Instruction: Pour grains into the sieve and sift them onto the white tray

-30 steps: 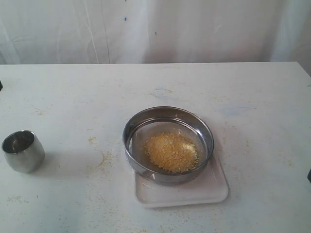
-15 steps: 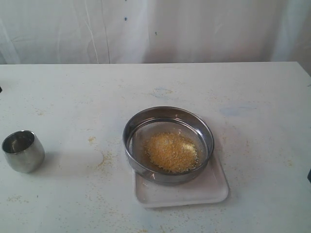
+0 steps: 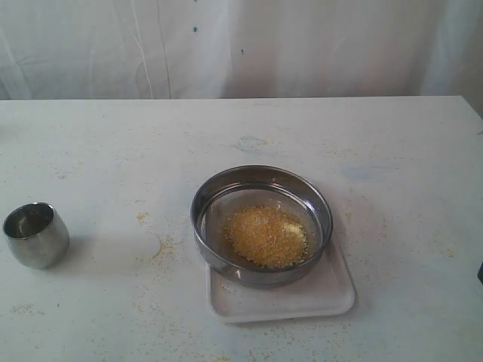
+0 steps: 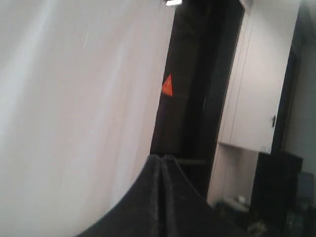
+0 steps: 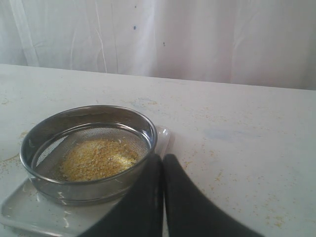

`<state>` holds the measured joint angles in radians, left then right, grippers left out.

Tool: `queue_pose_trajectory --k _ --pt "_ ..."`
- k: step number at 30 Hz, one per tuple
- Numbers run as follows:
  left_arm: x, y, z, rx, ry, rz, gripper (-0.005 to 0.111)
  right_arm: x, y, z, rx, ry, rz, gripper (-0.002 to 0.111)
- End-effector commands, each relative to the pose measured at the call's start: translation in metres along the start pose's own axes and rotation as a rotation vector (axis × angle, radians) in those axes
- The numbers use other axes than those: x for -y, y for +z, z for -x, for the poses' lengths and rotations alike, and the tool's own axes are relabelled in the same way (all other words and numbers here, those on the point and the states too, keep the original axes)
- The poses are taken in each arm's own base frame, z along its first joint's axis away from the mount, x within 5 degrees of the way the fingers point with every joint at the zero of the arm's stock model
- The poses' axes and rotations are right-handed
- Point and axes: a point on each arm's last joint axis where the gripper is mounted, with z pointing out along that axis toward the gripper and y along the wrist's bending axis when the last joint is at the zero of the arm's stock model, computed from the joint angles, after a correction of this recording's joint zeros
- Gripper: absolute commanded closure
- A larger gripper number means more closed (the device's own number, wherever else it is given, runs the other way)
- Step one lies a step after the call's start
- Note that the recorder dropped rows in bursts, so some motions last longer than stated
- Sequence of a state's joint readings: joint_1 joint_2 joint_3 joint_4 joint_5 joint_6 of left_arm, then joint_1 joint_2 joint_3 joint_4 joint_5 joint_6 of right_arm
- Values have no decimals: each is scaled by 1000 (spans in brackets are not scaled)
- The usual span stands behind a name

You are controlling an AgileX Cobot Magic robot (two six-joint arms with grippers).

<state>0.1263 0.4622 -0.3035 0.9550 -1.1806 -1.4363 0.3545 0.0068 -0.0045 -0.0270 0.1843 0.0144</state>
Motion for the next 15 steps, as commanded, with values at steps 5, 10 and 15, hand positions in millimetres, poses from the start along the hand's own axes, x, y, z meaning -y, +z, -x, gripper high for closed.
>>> queue_pose_trajectory --k 5,10,15 --pt "1 -20 31 403 183 124 107 0 0 0 10 -12 -6 108" --pt "-19 -33 18 199 227 477 107 0 0 0 10 -12 -6 108" --pt "-24 -57 5 125 95 689 107 0 0 0 10 -12 -6 108"
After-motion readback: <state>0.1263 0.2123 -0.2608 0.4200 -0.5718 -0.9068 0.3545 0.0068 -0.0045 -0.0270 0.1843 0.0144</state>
